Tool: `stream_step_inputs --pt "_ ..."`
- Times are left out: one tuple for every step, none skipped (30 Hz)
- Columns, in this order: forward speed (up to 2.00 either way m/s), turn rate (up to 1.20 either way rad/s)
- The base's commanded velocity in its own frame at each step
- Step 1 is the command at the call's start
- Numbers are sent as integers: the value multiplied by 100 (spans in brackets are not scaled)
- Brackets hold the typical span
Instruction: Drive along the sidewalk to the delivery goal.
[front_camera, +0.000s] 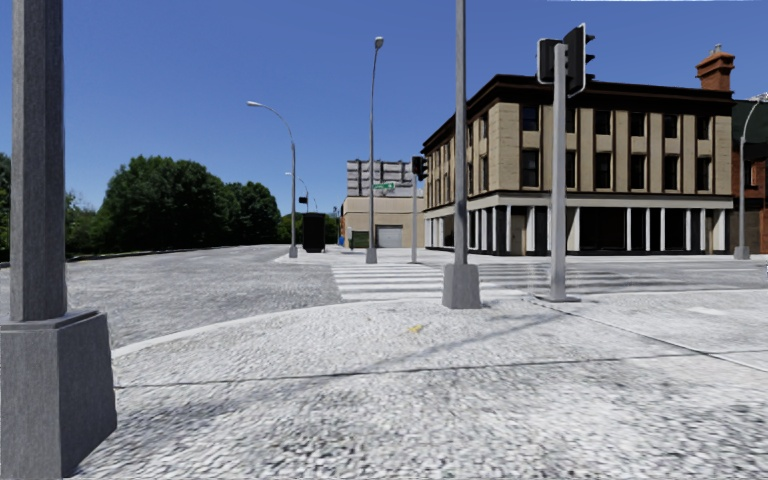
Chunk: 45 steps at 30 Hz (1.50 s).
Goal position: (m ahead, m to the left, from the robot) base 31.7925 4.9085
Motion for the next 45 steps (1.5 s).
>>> stream_step_inputs --pt "200 -28" --pt "200 -23" --pt "200 -14" --pt "200 -1" --pt "200 0" --pt "200 0" --pt "200 0" --pt "200 0" --pt "200 0" --pt "200 0" --pt "200 0" --pt "200 0" --pt "200 0" --pt "200 0" --pt "200 0" --pt "200 0" --pt "200 0" --pt "200 0" --pt "200 0" --pt "200 0" --pt "200 0" --pt "200 0" --pt "200 0" --pt "200 0" --pt "200 0" --pt "200 0" --pt "200 0" --pt "200 0" --pt "200 0" --pt "200 0" --pt "200 0" --pt "200 0" --pt "200 0" --pt "200 0" --pt "200 0" --pt "200 0" --pt "200 0" --pt "200 0" --pt "200 0" --pt "200 0" --pt "200 0" --pt "200 0" --pt "200 0" --pt "200 0" --pt "200 0"
